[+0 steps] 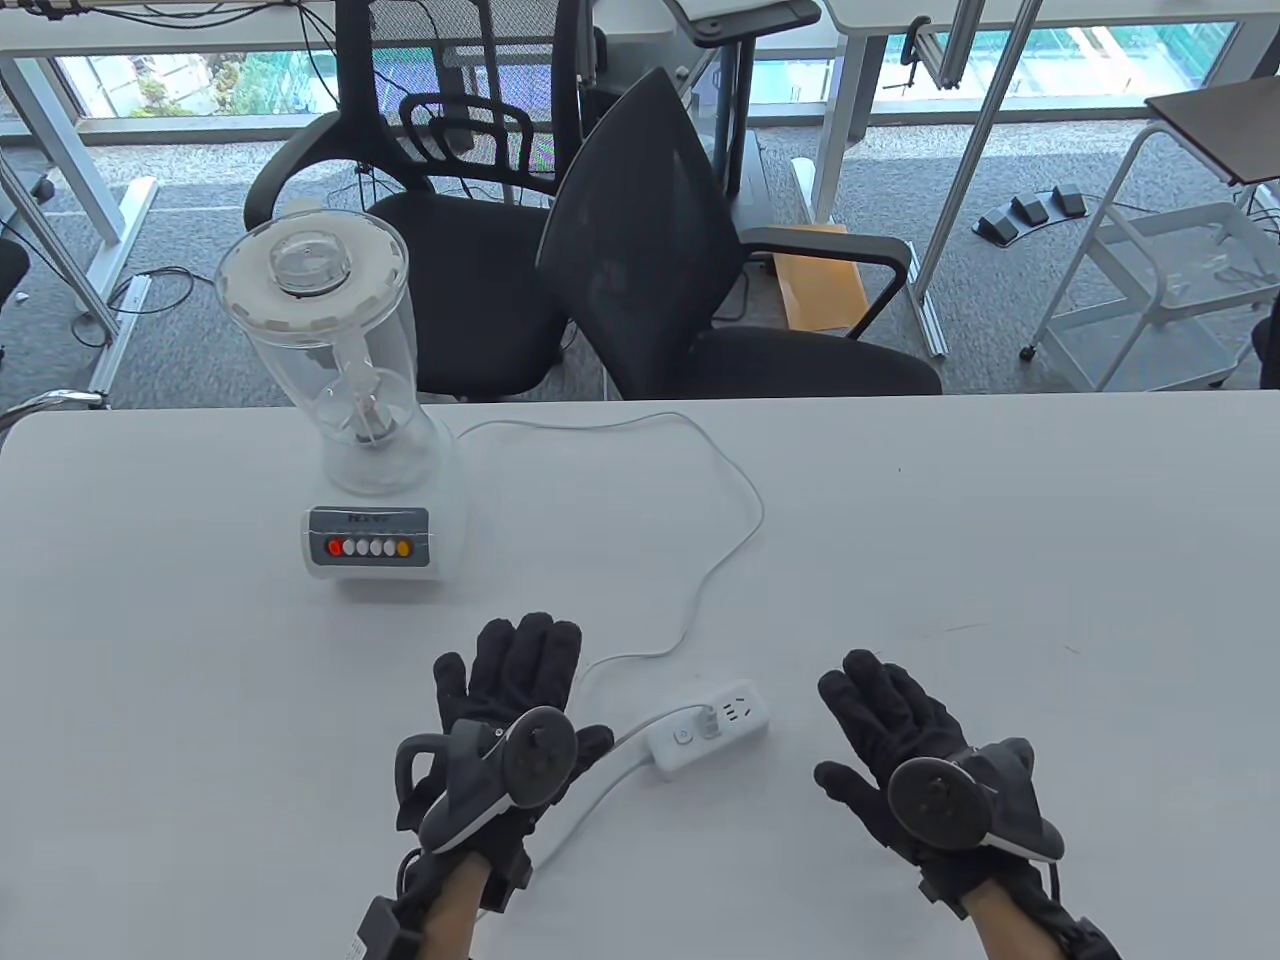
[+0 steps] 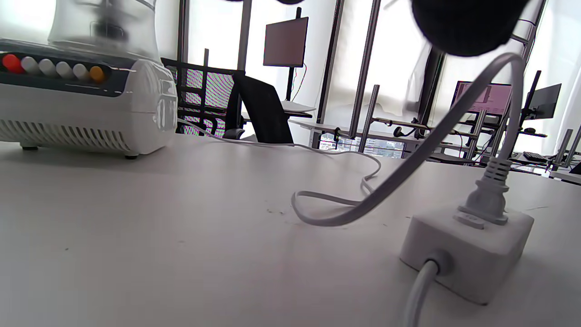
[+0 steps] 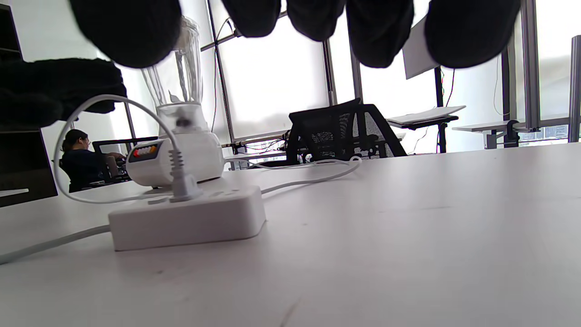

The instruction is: Plug the blender into the power strip

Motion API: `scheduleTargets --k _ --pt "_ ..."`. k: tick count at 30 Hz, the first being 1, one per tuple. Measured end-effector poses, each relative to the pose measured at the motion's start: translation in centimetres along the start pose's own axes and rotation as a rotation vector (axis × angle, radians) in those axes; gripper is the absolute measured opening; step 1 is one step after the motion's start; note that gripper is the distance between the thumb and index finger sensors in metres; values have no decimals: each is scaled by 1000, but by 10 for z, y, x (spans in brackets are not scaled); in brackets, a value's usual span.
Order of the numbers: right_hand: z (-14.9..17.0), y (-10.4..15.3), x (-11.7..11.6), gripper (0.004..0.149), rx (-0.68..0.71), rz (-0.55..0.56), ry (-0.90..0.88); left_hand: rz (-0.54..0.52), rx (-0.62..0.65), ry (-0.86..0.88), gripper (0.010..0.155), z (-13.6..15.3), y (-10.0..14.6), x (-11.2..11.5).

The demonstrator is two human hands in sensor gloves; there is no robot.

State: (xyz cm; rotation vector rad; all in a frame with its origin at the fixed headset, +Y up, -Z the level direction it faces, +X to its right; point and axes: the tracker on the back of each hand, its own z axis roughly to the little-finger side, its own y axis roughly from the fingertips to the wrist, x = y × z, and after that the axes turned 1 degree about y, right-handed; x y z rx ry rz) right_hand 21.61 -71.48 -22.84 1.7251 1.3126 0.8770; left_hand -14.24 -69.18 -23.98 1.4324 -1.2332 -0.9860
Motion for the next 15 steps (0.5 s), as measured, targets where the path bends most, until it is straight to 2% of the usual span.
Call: scheduleTargets --k 5,15 --pt "0 0 0 79 7 -7 -3 33 1 29 96 3 4 6" --pt "-4 1 3 79 34 21 -20 72 13 -23 96 -5 1 13"
